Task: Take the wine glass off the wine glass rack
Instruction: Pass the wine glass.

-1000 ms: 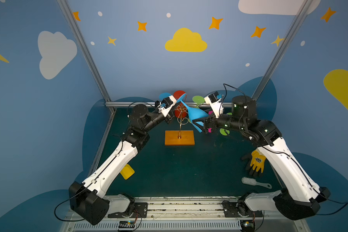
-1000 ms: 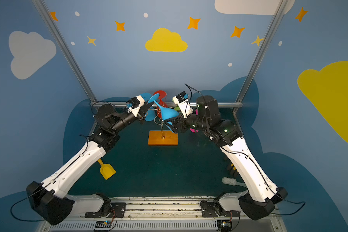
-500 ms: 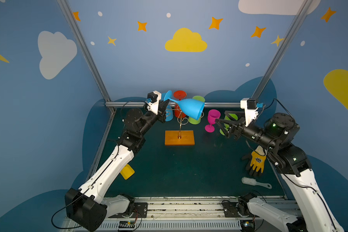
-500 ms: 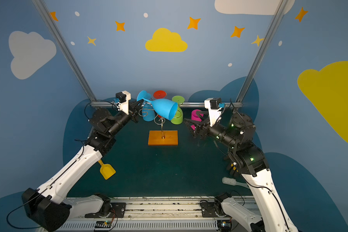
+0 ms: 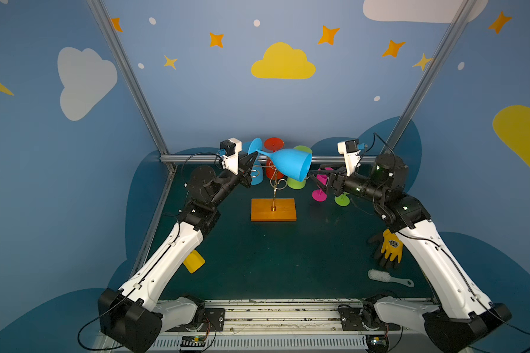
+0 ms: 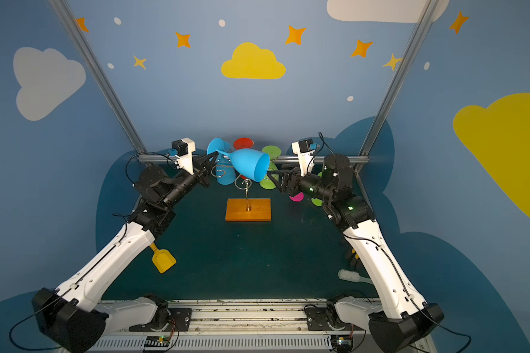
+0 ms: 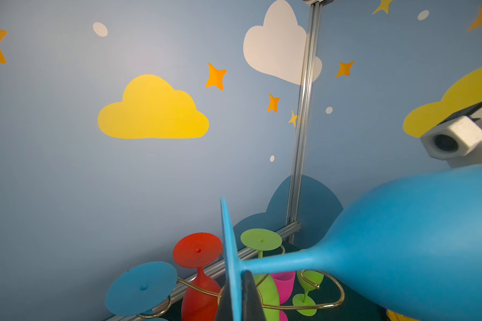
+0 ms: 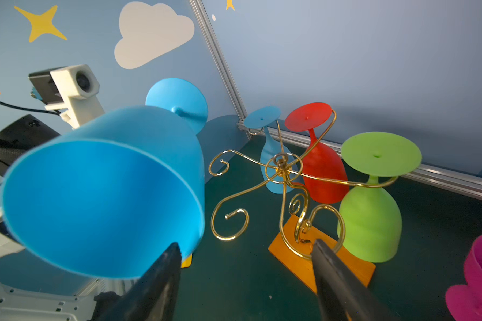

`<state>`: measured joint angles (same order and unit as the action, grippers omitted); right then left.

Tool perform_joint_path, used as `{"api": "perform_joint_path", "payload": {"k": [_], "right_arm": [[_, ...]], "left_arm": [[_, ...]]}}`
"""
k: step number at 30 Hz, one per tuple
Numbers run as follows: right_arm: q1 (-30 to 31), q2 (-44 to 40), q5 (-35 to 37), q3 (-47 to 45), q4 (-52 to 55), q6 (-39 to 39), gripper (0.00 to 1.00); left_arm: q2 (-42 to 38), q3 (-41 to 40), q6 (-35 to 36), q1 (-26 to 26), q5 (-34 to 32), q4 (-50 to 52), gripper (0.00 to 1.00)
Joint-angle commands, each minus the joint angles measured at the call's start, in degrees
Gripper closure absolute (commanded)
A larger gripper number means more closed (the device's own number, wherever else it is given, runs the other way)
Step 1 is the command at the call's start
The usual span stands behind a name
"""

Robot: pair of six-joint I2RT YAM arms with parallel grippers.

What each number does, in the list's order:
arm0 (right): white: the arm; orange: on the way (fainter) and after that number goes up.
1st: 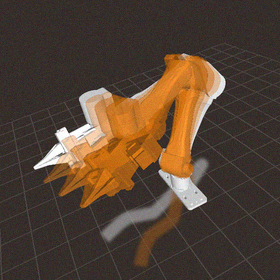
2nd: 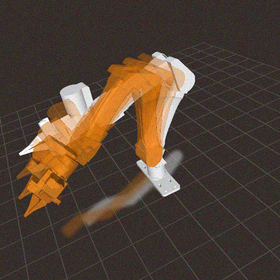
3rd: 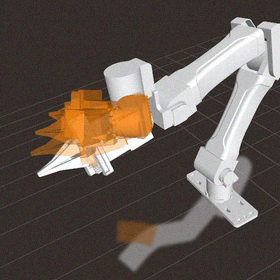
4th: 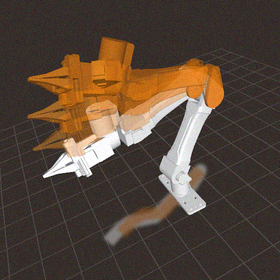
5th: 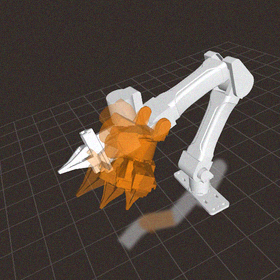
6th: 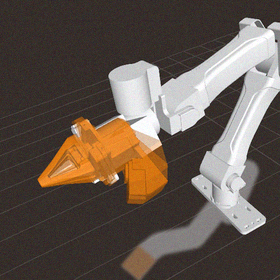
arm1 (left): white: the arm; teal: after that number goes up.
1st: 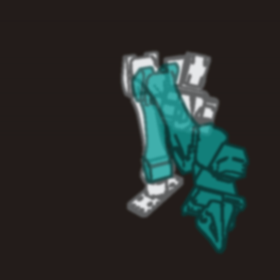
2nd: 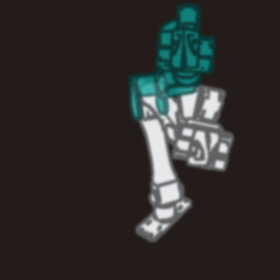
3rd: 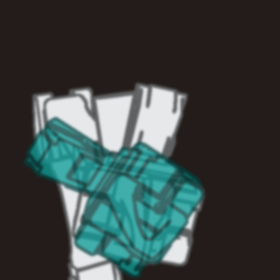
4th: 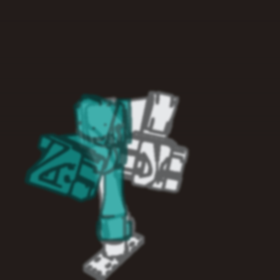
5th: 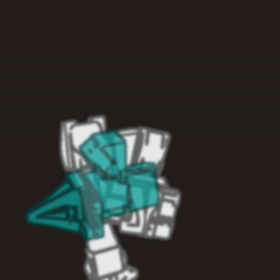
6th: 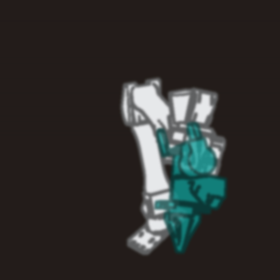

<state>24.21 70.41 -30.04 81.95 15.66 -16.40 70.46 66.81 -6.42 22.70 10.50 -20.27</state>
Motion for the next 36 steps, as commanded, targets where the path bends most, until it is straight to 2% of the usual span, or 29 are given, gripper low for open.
{"api": "perform_joint_path", "payload": {"k": [1,7,24,30,32,36], "right_arm": [[-0.1,0.9,-3.1,3.0,-4.9,-2.2,0.29],[0.4,3.3,-4.2,4.8,-5.9,-3.4,0.36],[1.4,6.1,-5.7,6.7,-6.1,-4.8,1.0],[1.4,5.3,-4.5,6.8,-5.8,-5.0,1.0],[1.2,4.7,-3.3,6.8,-5.3,-5.0,1.0],[-0.3,2.4,0.8,7.2,-3.3,-4.3,1.0]], "left_arm": [[-1.0,-0.7,-1.3,-0.4,0.8,-1.9,0.97],[-1.1,-1.5,-1.7,-0.4,0.7,-2.6,0.97],[-0.9,-1.9,-3.3,-0.4,1.9,-4.0,0.97],[-1.0,-2.0,-3.2,-0.4,1.7,-4.1,0.97],[-1.1,-2.2,-3.2,-0.5,1.2,-4.0,0.91],[-1.8,-3.0,-3.1,-0.7,-0.4,-4.5,0.52]]}}
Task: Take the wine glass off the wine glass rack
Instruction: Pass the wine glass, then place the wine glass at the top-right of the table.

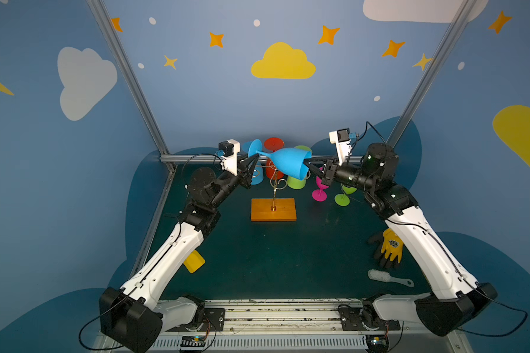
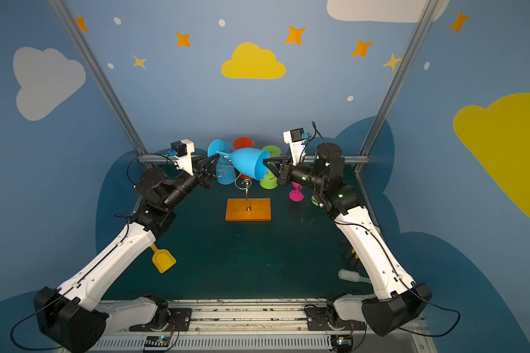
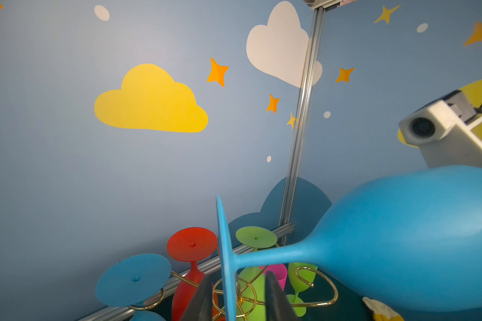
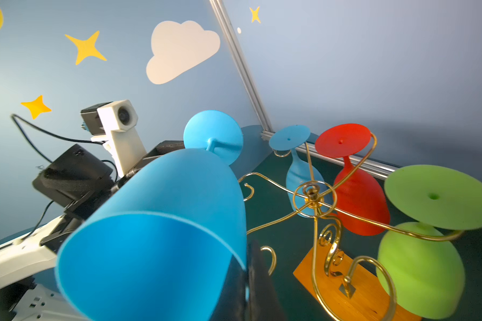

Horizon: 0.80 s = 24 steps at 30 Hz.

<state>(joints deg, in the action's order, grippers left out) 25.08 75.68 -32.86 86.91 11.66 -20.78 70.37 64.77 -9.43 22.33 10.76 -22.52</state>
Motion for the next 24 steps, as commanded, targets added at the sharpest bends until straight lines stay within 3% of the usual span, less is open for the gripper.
{"api": "perform_joint_path", "payload": {"k": [1,9,18,24], "right_arm": [[-1.5,-3.6,4.5,2.3,1.3,0.4,1.0],[-7.4,-12.2,12.5,2.5,12.0,4.8,1.0],[-13.8,-19.4,22.2,4.0,37.8,12.0,1.0],[-14.7,-19.6,26.4,3.8,53.7,15.2,1.0]], "left_arm": [[-1.7,-1.3,-0.1,-0.3,-1.1,-2.6,0.47],[-2.3,-3.4,0.3,-1.4,-4.6,-6.2,0.27],[-3.8,-5.2,-1.1,-5.0,-7.6,-10.2,0.15],[-6.1,-6.5,-0.2,-6.8,-9.2,-11.3,0.12]]}}
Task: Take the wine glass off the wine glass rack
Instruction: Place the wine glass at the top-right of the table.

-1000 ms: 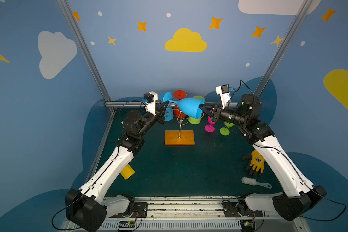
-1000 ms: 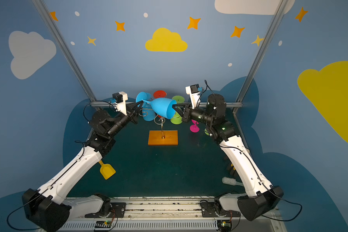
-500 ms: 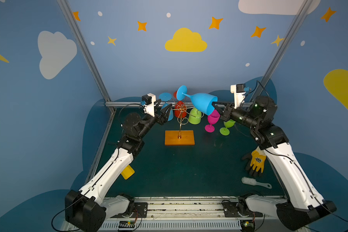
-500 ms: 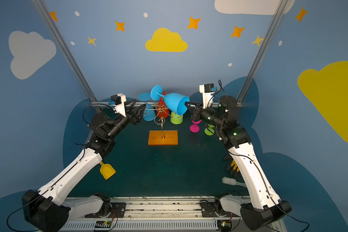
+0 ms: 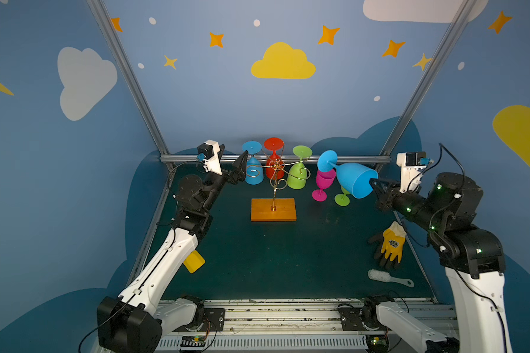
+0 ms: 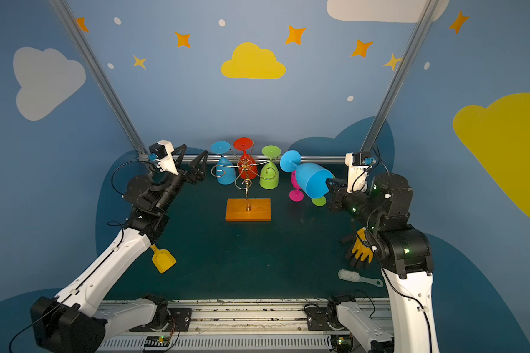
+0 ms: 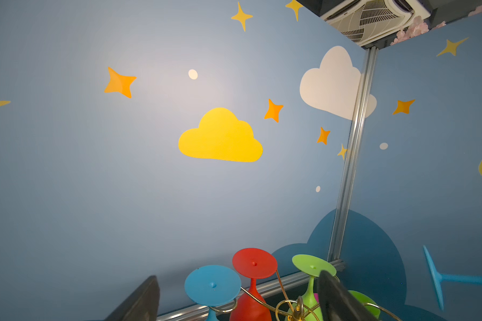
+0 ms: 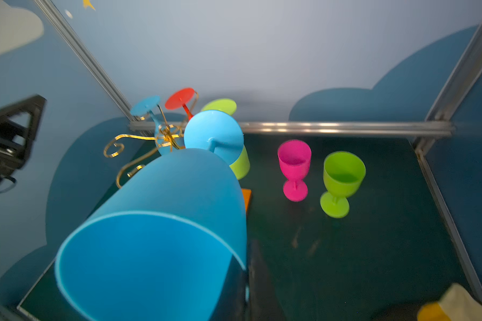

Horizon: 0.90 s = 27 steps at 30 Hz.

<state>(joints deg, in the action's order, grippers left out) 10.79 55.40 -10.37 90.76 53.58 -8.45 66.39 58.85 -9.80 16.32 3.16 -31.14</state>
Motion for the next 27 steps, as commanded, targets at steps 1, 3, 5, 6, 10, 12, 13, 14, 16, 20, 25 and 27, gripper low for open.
{"api": "perform_joint_path", "payload": {"k": [1,3,5,6,10,12,13,14,16,20,25,27], "right_arm": [[-0.5,1.2,5.1,-0.1,14.5,3.4,1.0],[-0.6,2.4,7.6,-0.1,18.6,4.0,1.0],[-0.7,3.5,10.5,-0.3,20.9,4.3,1.0],[-0.9,4.3,12.1,-0.2,21.7,4.5,1.0],[-1.8,8.5,17.5,0.0,24.0,4.9,1.0],[-2.6,11.0,20.4,-0.8,24.4,5.3,1.0],[-2.8,11.8,21.2,-1.2,24.5,5.4,1.0],[-3.0,12.8,22.2,-1.3,24.5,5.5,1.0],[-4.5,15.5,23.8,0.7,24.8,5.3,1.0],[-6.9,20.2,24.1,4.7,25.7,5.6,1.0],[-9.1,24.7,26.2,7.2,24.7,6.0,1.0],[-9.8,26.0,26.4,6.5,22.5,6.0,1.0]], "left_arm": [[-2.8,-1.0,0.1,-1.3,-2.1,-2.8,0.12],[-4.2,-1.8,0.1,-2.4,-2.8,-3.2,0.11],[-5.3,-2.5,0.0,-3.5,-3.2,-3.2,0.1],[-6.0,-2.8,0.0,-3.8,-3.4,-3.2,0.1],[-7.8,-3.5,0.6,-5.1,-4.0,-2.3,0.09],[-8.5,-4.1,0.5,-5.7,-4.3,-2.2,0.08],[-8.7,-4.3,0.2,-6.0,-4.4,-2.0,0.08],[-9.0,-4.5,-0.4,-6.3,-4.5,-1.8,0.08],[-9.3,-4.6,-1.2,-6.9,-4.4,-1.2,0.07],[-10.3,-5.1,0.2,-6.9,-4.0,0.1,0.07],[-11.9,-6.0,2.1,-6.6,-5.5,0.3,0.06],[-12.2,-5.9,3.4,-6.2,-5.7,0.8,0.06]]}}
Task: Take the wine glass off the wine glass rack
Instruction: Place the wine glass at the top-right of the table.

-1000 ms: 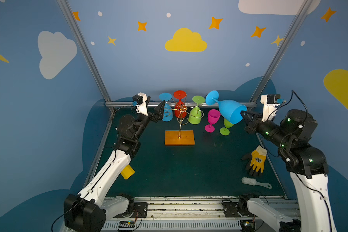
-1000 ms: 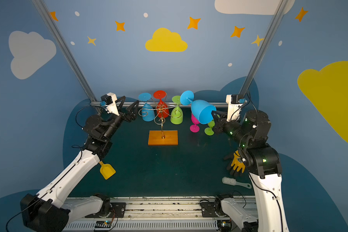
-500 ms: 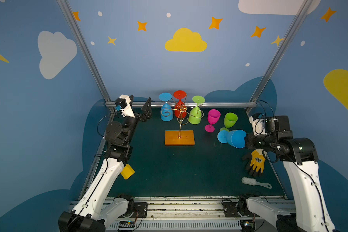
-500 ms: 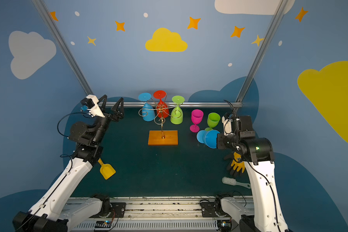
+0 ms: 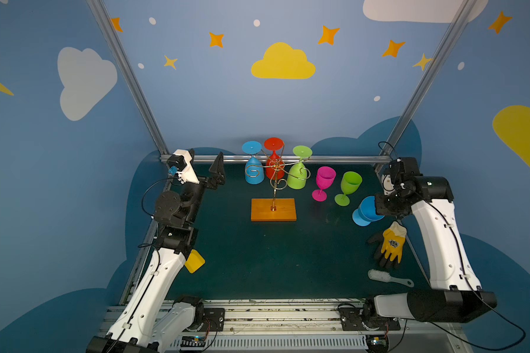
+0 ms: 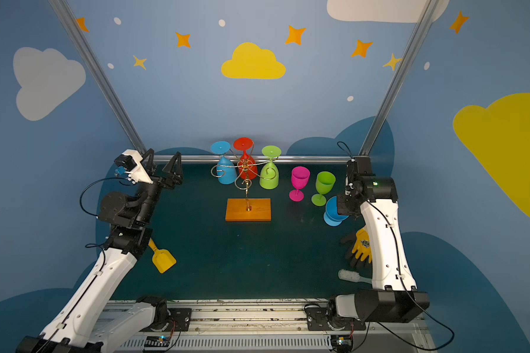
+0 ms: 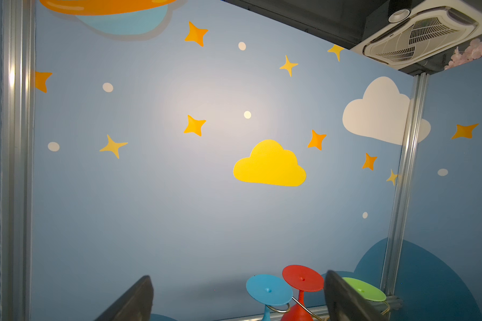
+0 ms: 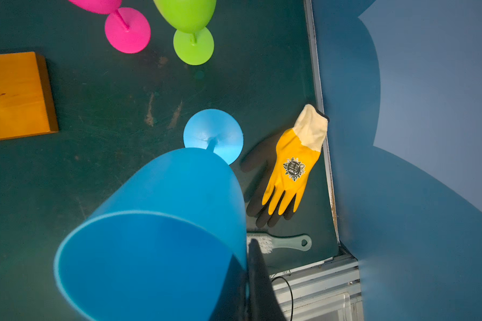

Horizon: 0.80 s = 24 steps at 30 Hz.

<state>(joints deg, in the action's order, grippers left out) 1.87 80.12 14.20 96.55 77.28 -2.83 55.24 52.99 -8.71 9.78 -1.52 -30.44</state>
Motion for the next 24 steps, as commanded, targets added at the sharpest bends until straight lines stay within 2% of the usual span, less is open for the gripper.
{"api": "perform_joint_path", "payload": {"k": [1,11,24], "right_arm": [[-1.5,2.0,1.9,0.1,-2.8,0.5,1.0],[-7.9,12.3,-0.2,0.9,-11.9,2.0,1.0],[-9.4,30.9,-0.6,17.1,-11.4,2.3,1.0]], "left_arm": [[-1.3,-0.1,2.8,0.5,-1.4,0.3,0.06],[-1.0,0.6,2.1,1.4,-2.2,0.9,0.05],[-0.3,1.4,1.5,1.3,-5.7,3.4,0.05]]}}
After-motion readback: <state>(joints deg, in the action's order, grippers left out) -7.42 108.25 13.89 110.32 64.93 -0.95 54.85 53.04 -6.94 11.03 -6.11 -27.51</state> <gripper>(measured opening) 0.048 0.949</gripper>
